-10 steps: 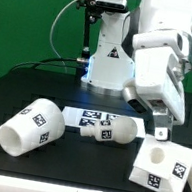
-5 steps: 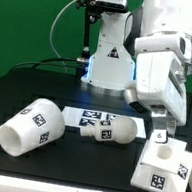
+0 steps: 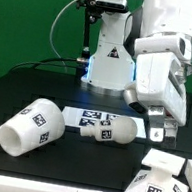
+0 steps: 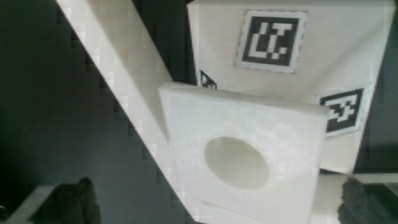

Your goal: Assemble lamp

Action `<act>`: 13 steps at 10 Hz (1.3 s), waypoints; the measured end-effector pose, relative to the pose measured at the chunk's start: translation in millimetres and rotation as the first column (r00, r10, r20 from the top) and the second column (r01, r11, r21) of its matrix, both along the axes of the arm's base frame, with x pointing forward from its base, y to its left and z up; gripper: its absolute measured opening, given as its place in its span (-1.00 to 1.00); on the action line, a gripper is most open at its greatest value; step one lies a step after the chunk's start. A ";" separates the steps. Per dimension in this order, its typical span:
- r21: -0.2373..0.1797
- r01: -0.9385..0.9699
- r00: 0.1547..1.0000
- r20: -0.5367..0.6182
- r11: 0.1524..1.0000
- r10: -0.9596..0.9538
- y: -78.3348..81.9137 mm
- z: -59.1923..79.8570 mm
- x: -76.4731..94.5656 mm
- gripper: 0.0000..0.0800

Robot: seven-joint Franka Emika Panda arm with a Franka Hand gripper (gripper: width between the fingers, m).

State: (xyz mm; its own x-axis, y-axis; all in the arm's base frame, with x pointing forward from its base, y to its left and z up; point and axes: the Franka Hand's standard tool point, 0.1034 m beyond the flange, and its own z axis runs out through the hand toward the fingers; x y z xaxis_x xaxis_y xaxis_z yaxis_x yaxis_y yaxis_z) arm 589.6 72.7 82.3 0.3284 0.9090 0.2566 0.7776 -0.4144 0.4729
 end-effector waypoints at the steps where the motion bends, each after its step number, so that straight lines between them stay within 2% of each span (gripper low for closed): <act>1: 0.000 0.000 1.000 0.000 1.000 0.000 0.0 0.0 0.0 0.74; 4: 0.005 0.017 0.999 -0.028 1.000 -0.017 -1.0 -1.7 -1.5 0.75; 6: 0.041 0.117 0.984 -0.139 0.992 -0.110 1.2 14.1 -1.6 0.75; 7: 0.054 0.180 0.966 -0.198 0.982 -0.166 3.3 13.8 -1.4 0.75; 9: 0.035 0.315 0.887 -0.366 0.948 -0.281 1.3 21.1 7.3 0.75; 10: 0.035 0.319 0.886 -0.366 0.947 -0.285 -0.9 23.9 13.8 0.75; 13: 0.032 0.317 0.886 -0.366 0.948 -0.284 -1.5 23.2 14.6 0.75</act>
Offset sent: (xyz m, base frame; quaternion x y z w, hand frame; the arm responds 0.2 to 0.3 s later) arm 0.0000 0.0000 0.0000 0.0000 0.0000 0.0000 1.0000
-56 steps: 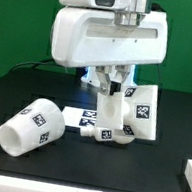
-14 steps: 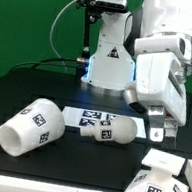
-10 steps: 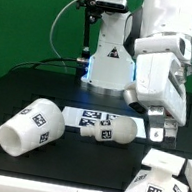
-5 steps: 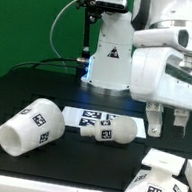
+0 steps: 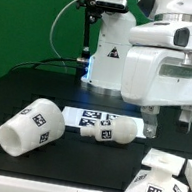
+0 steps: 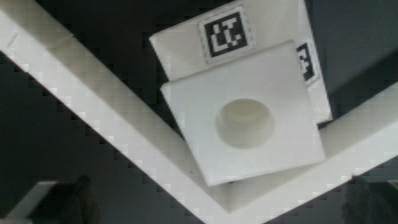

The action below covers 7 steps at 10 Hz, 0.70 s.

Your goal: Assemble lamp

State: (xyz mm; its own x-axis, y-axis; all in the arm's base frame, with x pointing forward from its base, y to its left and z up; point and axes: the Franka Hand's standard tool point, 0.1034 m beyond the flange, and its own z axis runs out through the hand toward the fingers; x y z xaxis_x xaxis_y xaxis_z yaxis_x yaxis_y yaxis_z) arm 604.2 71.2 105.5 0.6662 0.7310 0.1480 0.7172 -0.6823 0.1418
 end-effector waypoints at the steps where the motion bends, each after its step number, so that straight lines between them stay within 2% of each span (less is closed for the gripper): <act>1: 0.000 0.000 1.000 0.000 1.000 0.000 0.0 -0.1 -0.1 0.75; 3: 0.013 0.062 0.998 0.001 0.998 -0.062 1.2 1.3 1.0 0.75; 5: 0.071 0.325 0.945 0.004 0.943 -0.326 8.7 8.2 6.8 0.75; 7: 0.145 0.550 0.834 -0.047 0.822 -0.550 4.0 5.8 7.3 0.75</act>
Offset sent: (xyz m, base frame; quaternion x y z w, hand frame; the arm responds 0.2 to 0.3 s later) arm 0.0132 -0.0222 0.0197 -0.0912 -0.0645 0.1844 0.9765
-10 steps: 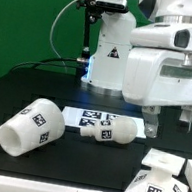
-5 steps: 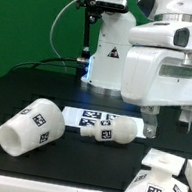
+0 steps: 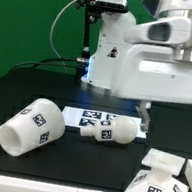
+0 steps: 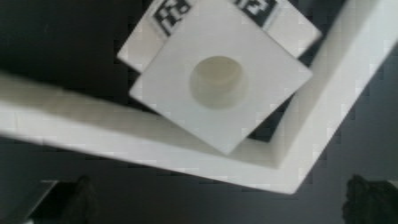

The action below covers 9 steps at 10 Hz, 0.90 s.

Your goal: Assemble lamp

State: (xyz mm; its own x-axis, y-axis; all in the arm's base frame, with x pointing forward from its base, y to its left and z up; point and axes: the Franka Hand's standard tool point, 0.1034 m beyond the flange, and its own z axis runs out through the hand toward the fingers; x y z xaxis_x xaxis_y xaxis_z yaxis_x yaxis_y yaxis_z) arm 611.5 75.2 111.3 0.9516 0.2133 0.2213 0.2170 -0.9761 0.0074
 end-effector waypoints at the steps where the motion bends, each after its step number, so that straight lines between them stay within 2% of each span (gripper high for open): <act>1: -0.009 -0.028 1.000 0.002 1.000 0.028 1.6 0.1 -0.1 0.75; 5: -0.002 -0.003 1.000 -0.012 1.000 0.003 -2.4 -3.5 -1.2 0.75; 6: 0.011 0.092 0.993 -0.080 0.996 -0.091 -17.7 -14.1 -1.7 0.75; 7: 0.007 0.277 0.948 -0.166 0.961 -0.272 -18.8 -15.8 3.5 0.75; 8: 0.028 0.340 0.928 -0.175 0.940 -0.330 -20.1 -22.3 12.7 0.75; 9: 0.036 0.341 0.934 -0.131 0.939 -0.334 -28.7 -31.8 14.1 0.75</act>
Offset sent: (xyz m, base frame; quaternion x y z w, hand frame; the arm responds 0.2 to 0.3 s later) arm 0.0000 0.0000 0.0000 0.0000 0.0000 0.0000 1.0000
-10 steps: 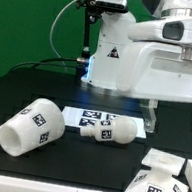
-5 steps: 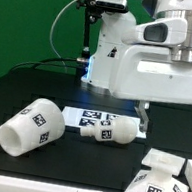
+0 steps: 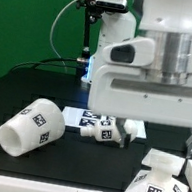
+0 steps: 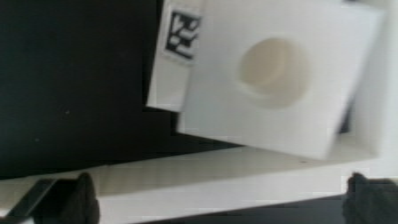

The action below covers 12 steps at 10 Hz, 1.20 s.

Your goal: Assemble lamp

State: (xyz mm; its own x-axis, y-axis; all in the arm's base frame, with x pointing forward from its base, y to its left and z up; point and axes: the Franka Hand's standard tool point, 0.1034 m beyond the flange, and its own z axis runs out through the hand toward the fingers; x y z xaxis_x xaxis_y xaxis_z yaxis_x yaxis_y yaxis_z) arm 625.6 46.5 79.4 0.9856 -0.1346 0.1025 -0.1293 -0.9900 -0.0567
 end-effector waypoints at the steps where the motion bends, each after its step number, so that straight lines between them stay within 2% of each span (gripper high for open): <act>1: -0.001 0.000 1.000 -0.009 1.000 0.000 0.5 -1.6 -3.5 0.75; 3: -0.001 0.002 1.000 -0.010 1.000 -0.002 0.5 -2.7 -3.2 0.75; 4: 0.009 0.065 0.997 -0.043 0.998 -0.065 2.4 -8.7 -8.5 0.75; 6: 0.025 0.181 0.979 -0.100 0.983 -0.177 13.5 -9.5 -9.6 0.75; 10: 0.018 0.188 0.975 -0.122 0.982 -0.184 22.3 -26.5 -15.1 0.75; 12: 0.016 0.178 0.977 -0.126 0.984 -0.174 27.2 -29.7 -17.0 0.75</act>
Offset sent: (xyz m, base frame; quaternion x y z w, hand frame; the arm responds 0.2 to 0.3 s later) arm -0.0108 0.0060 -0.0245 0.0152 -0.0778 0.1578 0.9843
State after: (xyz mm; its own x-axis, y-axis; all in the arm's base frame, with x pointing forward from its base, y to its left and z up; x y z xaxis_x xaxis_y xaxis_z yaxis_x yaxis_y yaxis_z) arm 608.6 73.7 49.8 0.9510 -0.3082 -0.0249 -0.3092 -0.9494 -0.0556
